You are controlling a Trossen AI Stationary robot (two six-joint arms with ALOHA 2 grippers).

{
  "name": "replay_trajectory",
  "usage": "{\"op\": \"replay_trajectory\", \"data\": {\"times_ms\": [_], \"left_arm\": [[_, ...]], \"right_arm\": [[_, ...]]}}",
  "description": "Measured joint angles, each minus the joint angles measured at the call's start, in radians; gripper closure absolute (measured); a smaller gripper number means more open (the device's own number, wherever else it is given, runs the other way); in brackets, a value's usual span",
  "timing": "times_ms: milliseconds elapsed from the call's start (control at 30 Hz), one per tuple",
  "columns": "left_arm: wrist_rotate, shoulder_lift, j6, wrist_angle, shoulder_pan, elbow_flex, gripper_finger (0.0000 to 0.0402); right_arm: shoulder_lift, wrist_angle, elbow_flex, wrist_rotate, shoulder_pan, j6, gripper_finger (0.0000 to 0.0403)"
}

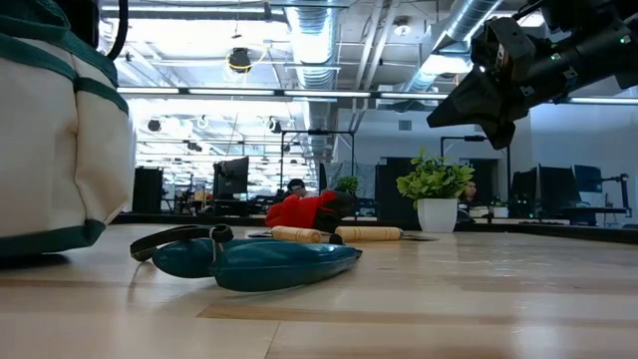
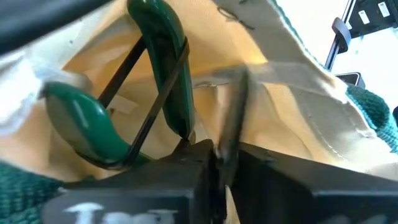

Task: Pick & Place Garden tools in Gardening bag
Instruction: Put the green fruit pruner into the green gardening bag, then put the right brown trowel into the green gardening bag

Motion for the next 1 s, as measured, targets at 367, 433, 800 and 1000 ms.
{"op": "replay_trajectory", "data": {"times_ms": [367,433,800,1000], "left_arm": [[0.123,-0.045,0.075,-0.009,0.026,0.0,0.0289],[0.136,-0.088,0.083,-0.011,0.042,0.0,0.0288],[0.066,-0.406,0.349,-0.011,0.136,0.0,0.0344],[-0.062,-0.537,0.683,0.001,0.172,0.0,0.0389]], "right_arm": [[0.0,0.0,0.0,-0.001,0.0,-0.003,0.0403],[0.0,0.0,0.0,-0.001,0.0,-0.003,0.0403],[0.0,0.0,0.0,-0.02,0.0,-0.003,0.0403],[0.0,0.0,0.0,-0.025,0.0,-0.003,0.0403]]}}
